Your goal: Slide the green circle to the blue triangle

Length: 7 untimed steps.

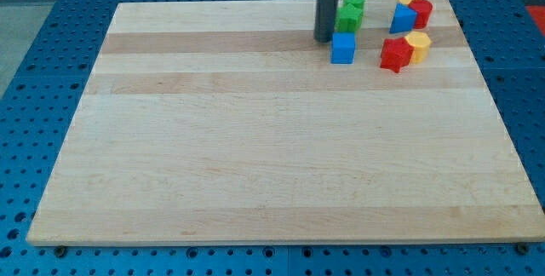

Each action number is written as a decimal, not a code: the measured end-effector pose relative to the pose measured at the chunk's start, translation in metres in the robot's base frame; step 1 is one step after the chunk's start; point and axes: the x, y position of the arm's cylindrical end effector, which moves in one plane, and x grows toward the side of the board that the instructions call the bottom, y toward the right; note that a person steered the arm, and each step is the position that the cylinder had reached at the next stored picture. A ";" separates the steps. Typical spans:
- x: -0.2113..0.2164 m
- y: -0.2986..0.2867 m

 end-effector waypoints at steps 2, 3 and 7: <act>-0.036 -0.042; -0.098 -0.039; -0.098 0.095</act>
